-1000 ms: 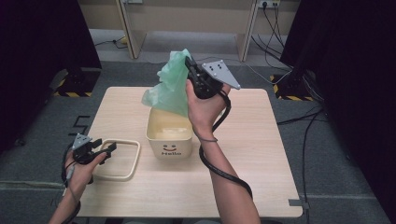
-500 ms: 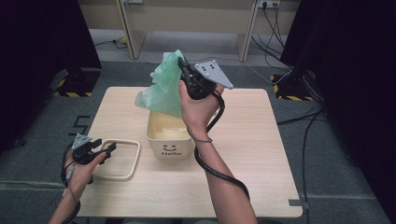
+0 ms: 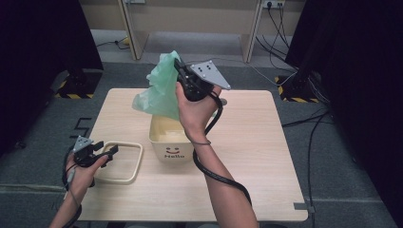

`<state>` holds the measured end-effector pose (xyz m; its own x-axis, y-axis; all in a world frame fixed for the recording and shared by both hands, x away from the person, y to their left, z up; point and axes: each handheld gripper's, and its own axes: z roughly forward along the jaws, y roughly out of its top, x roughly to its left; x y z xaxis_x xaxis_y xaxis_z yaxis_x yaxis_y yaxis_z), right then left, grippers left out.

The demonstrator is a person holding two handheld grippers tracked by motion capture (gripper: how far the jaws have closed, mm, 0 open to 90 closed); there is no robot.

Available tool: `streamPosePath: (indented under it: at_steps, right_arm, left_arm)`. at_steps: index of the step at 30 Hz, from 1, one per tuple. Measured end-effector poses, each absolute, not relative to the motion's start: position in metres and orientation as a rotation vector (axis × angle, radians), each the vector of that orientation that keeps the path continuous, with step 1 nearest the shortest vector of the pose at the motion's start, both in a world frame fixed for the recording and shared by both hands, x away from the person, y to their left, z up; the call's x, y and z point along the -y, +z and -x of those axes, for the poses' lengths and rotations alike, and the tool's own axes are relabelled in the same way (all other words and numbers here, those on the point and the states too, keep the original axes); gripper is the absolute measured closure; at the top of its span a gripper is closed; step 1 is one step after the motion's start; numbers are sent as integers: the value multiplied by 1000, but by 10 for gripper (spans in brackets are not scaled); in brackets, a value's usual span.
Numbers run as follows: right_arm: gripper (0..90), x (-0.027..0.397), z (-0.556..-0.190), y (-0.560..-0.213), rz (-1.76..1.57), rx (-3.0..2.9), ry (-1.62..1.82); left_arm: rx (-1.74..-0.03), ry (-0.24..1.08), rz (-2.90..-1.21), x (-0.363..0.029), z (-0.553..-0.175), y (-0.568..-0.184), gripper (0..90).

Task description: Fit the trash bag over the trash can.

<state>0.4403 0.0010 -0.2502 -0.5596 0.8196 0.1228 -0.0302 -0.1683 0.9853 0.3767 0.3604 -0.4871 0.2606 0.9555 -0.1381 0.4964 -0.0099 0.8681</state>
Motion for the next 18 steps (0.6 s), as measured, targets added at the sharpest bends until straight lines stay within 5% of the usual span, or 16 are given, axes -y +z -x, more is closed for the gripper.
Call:
streamPosePath:
  at_steps: [18]
  right_arm:
    - [900,-17,-439,-252,-908,-1520,1806]
  left_arm:
    - [-1364,651,-1641,-361,-377,-487,307]
